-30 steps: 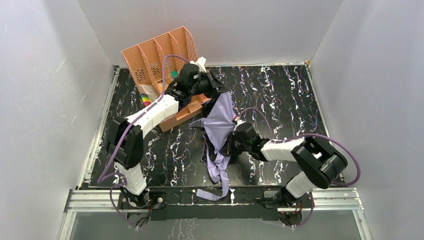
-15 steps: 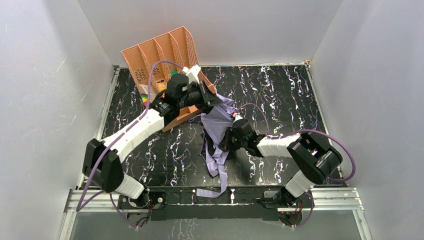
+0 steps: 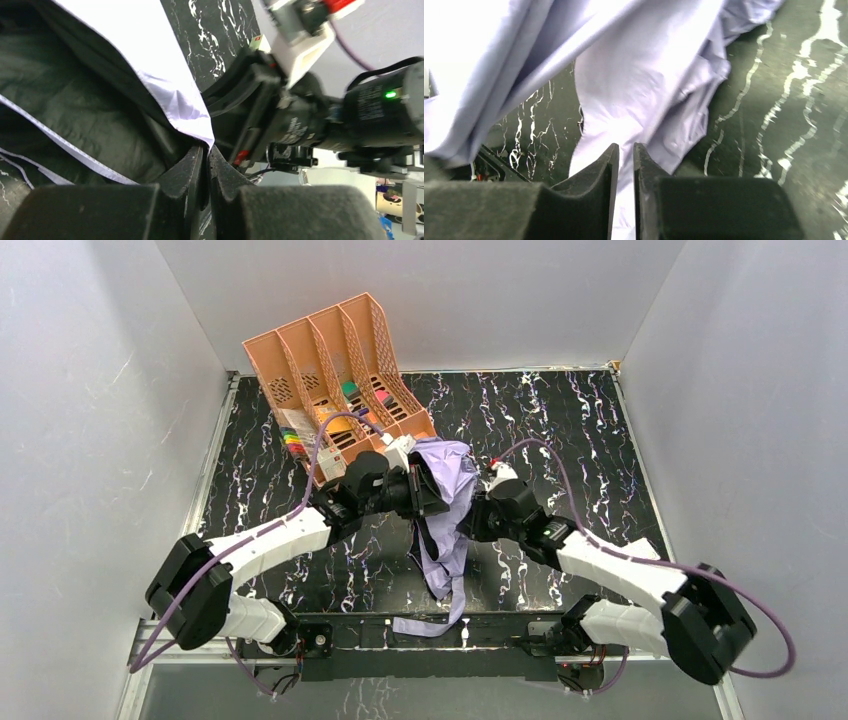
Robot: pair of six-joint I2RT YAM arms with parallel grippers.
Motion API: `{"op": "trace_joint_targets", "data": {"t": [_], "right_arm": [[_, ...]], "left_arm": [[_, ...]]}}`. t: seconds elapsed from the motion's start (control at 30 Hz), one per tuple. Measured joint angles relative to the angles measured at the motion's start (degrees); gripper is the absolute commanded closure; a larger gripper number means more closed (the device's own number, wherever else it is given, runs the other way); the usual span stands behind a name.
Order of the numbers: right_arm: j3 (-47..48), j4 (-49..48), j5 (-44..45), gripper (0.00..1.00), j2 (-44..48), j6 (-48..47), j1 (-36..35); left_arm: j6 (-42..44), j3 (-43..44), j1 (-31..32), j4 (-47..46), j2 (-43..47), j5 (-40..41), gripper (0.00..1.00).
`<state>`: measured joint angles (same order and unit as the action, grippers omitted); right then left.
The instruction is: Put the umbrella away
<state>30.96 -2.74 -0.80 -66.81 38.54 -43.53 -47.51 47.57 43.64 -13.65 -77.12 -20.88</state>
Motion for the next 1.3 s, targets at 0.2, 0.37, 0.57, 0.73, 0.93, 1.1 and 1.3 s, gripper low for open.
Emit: {"op": "trace_joint_targets", "data": {"t": [0.2,0.37,0.57,0.73,0.93,1.1,1.3], "right_arm": [[0.0,12.4,6.7,0.83,11.3,0.4,0.0],[0.8,17.9,9.6,0.83,15.0,-0.1,0.7],[5.7,19.8,9.3,0.83,13.6,-1.9,1.8],[9.0,18.1,6.6,0.87,11.3,-3.1,2.3],[9.3,14.2,0.5,0.89,8.0,-3.5,2.6],[9.9,11.3,-3.4,0.91,5.7,-3.7,2.7],[12.0,8.6,-5.8,0.95,2.2,-3.4,2.7]], "left_arm": [[0.6,-5.8,1.9,-6.0,1.2,0.6,0.78],[0.7,-9.4,4.1,-10.2,1.2,0.5,0.68],[0.3,-14.4,6.1,-12.5,1.2,1.2,0.81],[0.1,-16.2,6.9,-13.9,-0.2,2.3,0.96],[0.0,-16.8,7.8,-16.0,-3.5,3.4,1.0],[0.0,-17.9,7.9,-16.6,-5.3,4.2,1.0],[0.0,-19.0,8.2,-17.0,-5.3,5.1,1.0]]}}
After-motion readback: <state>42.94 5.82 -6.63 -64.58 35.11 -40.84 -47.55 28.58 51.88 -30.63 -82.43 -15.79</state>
